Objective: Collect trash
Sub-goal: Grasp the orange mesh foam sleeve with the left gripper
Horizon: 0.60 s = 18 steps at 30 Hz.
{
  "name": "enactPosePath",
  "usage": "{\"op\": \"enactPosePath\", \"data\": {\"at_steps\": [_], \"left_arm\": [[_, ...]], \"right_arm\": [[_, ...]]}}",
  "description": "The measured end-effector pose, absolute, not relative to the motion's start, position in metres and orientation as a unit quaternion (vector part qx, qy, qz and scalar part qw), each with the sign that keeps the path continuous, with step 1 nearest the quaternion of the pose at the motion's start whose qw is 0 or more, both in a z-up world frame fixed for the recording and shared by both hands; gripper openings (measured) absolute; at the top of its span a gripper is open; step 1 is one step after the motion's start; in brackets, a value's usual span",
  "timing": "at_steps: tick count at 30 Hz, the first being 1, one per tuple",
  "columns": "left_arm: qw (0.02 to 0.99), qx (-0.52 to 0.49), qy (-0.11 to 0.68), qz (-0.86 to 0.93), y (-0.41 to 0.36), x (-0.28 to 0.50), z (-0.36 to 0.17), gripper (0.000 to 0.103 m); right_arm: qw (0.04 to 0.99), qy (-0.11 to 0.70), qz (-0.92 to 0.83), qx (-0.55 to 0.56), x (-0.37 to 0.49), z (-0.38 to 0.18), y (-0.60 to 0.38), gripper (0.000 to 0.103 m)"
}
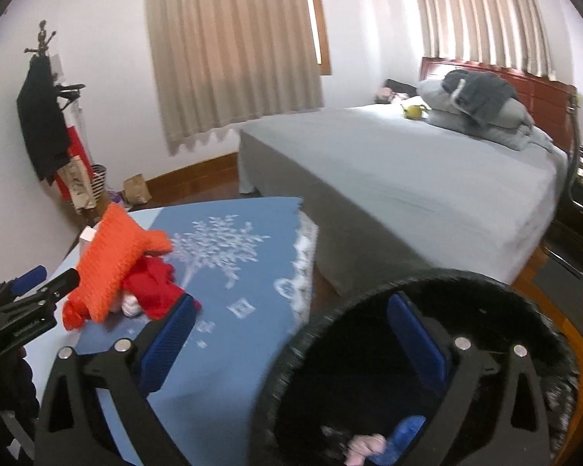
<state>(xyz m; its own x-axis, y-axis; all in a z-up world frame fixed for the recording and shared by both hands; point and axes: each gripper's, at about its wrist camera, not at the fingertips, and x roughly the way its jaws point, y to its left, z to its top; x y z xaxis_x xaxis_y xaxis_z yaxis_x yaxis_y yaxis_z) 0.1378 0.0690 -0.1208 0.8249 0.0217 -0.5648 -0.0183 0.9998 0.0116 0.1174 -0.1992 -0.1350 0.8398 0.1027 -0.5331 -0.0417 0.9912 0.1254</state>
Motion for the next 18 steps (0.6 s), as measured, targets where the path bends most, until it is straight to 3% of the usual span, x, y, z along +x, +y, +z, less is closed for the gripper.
{"op": "enactPosePath", "data": {"at_steps": [18], "left_arm": [[0.939, -0.004, 0.343, 0.006, 0.1, 0.205, -0.164, 0.086]], "right_arm": [[0.948, 0.305, 0.083, 0.035, 0.172, -0.155, -0.133, 0.097]]}}
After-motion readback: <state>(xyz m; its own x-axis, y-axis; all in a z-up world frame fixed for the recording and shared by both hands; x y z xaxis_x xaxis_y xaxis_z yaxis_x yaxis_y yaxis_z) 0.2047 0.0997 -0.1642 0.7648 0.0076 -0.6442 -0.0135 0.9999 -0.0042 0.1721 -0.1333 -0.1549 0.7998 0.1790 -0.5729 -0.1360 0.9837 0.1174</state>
